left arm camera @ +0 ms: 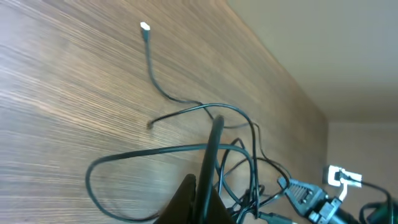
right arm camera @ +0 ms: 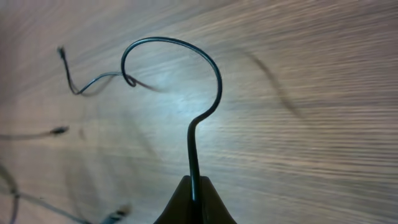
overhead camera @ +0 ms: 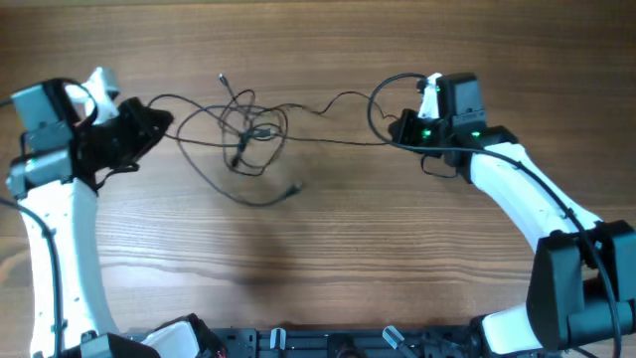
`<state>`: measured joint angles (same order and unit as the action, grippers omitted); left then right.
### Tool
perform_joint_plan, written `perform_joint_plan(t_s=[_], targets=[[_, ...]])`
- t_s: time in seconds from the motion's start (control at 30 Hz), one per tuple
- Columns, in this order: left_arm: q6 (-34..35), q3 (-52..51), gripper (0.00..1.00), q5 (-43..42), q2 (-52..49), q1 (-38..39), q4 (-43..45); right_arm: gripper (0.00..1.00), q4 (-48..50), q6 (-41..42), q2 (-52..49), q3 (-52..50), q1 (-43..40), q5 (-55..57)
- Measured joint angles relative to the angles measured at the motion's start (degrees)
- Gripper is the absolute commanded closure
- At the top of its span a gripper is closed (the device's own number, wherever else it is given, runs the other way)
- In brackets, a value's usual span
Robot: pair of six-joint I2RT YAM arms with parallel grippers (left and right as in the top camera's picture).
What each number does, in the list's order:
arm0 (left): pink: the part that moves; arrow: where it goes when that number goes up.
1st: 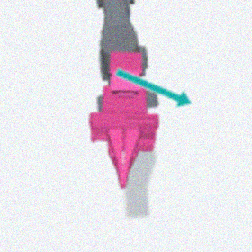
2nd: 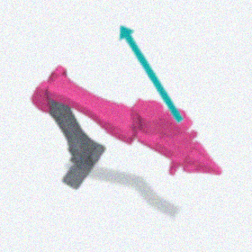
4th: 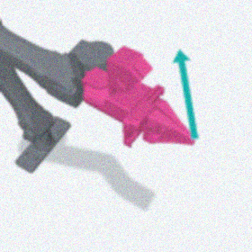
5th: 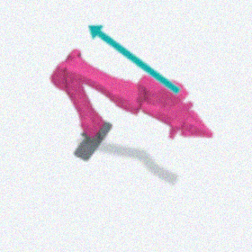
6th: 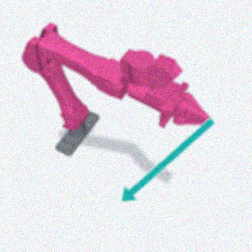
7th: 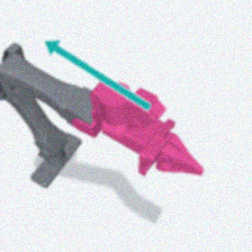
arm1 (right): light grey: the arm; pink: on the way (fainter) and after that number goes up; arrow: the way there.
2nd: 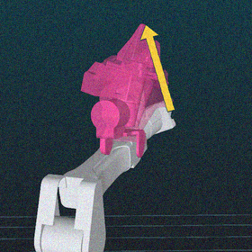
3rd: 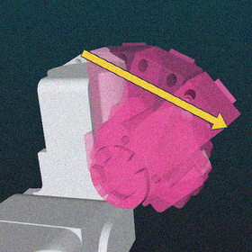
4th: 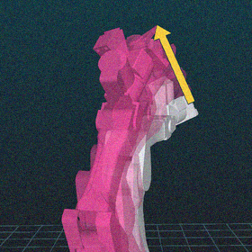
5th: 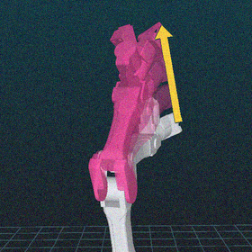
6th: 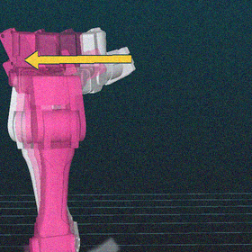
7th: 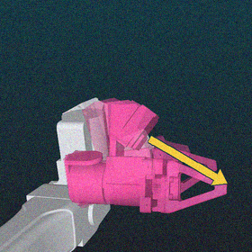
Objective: Untangle cables
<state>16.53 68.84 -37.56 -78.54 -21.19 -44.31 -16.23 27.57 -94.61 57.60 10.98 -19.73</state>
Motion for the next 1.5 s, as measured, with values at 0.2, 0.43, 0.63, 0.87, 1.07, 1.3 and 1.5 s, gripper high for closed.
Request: perform_joint_plan(t_s=[0.2, 0.43, 0.63, 0.87, 1.07, 1.3, 1.5], targets=[[1.22, -1.49, 0.96, 7.96, -0.74, -1.57, -4.35, 0.96, -0.81, 0.0, 0.0, 0.0, -3.63, 2.47], [1.79, -10.4, 0.96, 9.64, -7.3, 7.85, 1.77, 0.88, -1.49, 0.0, 0.0, 0.0, -3.72, -6.86], [1.79, -11.21, 0.96, 8.07, -12.04, 15.65, 6.58, 0.41, -2.99, -1.44, 0.0, 0.0, -3.58, -14.23], [1.79, -11.21, 0.95, 7.69, -13.86, 15.91, 6.58, 0.57, -0.79, -9.49, 0.0, 0.0, 4.98, -19.19], [0.33, -11.26, 0.94, 7.69, -13.88, 12.35, 1.4, 0.56, -1.36, -12.46, -0.02, 3.69, 15.17, -18.08], [-1.46, -14.38, 0.87, 7.69, -14.47, 10.73, 2.69, 0.56, 1.77, -17.66, -1.36, 10.93, 25.66, -7.63], [-1.7, -18.88, 0.81, 7.87, -17.38, 10.73, 9.07, 0.54, 5.77, -19.85, -9.9, 11.76, 29.88, -5.27]])
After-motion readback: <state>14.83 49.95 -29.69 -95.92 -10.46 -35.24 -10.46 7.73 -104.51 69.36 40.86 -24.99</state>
